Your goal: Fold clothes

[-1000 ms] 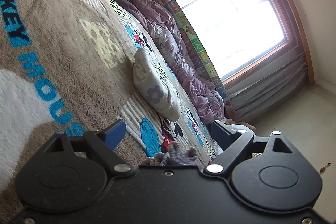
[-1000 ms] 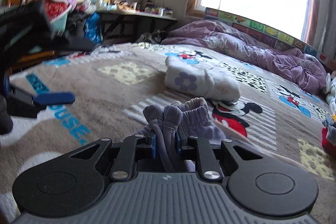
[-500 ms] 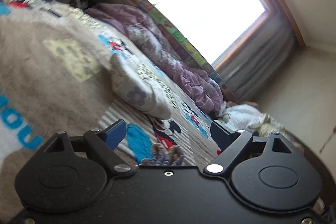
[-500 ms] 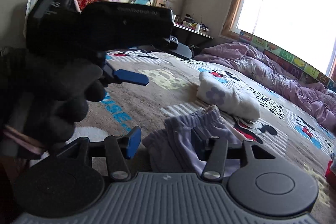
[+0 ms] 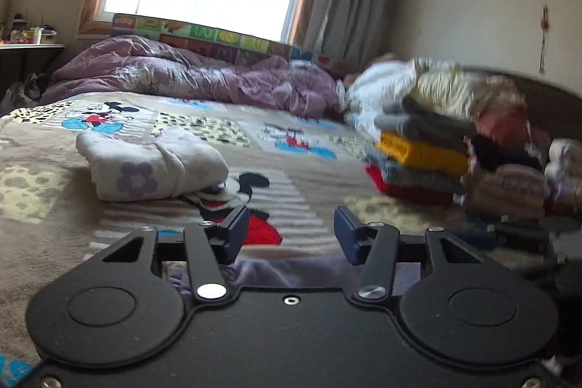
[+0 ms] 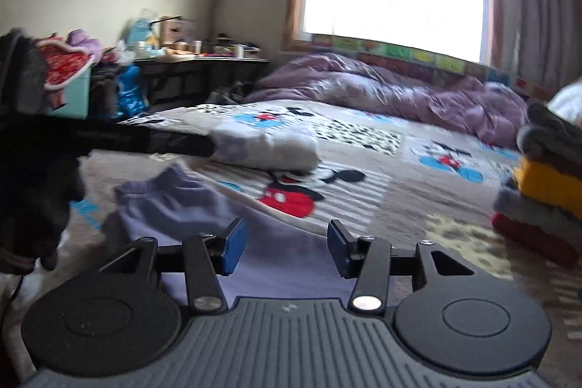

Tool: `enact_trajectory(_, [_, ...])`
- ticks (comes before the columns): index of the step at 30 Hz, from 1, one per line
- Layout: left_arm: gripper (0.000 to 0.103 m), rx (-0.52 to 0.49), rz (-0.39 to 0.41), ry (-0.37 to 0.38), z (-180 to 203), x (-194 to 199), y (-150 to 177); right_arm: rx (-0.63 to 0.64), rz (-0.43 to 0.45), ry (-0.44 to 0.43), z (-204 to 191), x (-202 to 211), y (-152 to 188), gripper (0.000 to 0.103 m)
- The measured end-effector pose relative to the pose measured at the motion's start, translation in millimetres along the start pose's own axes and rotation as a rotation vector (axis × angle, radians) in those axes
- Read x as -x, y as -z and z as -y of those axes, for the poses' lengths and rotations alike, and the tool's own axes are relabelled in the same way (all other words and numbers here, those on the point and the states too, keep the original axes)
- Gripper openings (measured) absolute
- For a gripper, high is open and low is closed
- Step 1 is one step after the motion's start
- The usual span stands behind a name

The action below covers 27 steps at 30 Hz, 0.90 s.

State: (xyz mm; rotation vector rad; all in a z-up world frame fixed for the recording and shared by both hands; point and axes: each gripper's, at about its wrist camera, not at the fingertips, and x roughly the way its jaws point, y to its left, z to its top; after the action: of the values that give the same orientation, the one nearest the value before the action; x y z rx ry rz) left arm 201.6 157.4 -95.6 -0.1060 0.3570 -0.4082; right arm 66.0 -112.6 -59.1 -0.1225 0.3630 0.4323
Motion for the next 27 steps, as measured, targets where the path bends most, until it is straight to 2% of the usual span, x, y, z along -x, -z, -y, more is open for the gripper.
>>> enact_trajectory(3, [0.049,0.03,-0.137,-0.099,-17,-21,13,0.0,-0.056,0.013,14,-21,13,0.049])
enact_trajectory(4, [0.04,0.06,-0.164,-0.116,-24,-25,18,-0.011,-0.092,0.015,17,-30,20,0.049])
enact_trajectory(6, [0.04,0.121,-0.183,-0.116,-37,-28,23,-0.05,-0.206,0.019,22,-51,39,0.05])
enact_trajectory(7, [0.04,0.129,-0.191,-0.119,-39,-30,25,-0.071,-0.233,0.012,25,-56,50,0.05])
enact_trajectory(8, [0.04,0.117,-0.197,-0.124,-38,-31,26,-0.089,-0.199,0.004,27,-54,56,0.051])
enact_trajectory(11, [0.04,0.058,-0.218,-0.145,-29,-35,30,-0.081,-0.214,0.003,25,-54,56,0.051])
enact_trajectory(16, [0.044,0.1,-0.199,-0.118,-24,-25,23,-0.07,-0.232,0.016,25,-47,51,0.052])
enact_trajectory(18, [0.054,0.188,-0.137,-0.065,-31,-9,19,-0.076,-0.217,0.04,31,-33,48,0.053])
enact_trajectory(19, [0.055,0.242,-0.095,-0.041,-36,1,17,-0.114,-0.213,0.042,38,-26,49,0.053])
enact_trajectory(20, [0.061,0.294,-0.047,-0.032,-42,12,15,-0.155,-0.21,0.045,46,-19,51,0.054])
enact_trajectory(23, [0.078,0.469,0.06,-0.027,-65,42,18,-0.379,-0.219,0.06,79,-4,66,0.057])
enact_trajectory(24, [0.08,0.537,0.083,-0.024,-75,51,20,-0.467,-0.216,0.057,91,0,72,0.057])
enact_trajectory(27, [0.089,0.753,0.092,-0.009,-101,66,37,-0.686,-0.183,0.009,117,7,88,0.057])
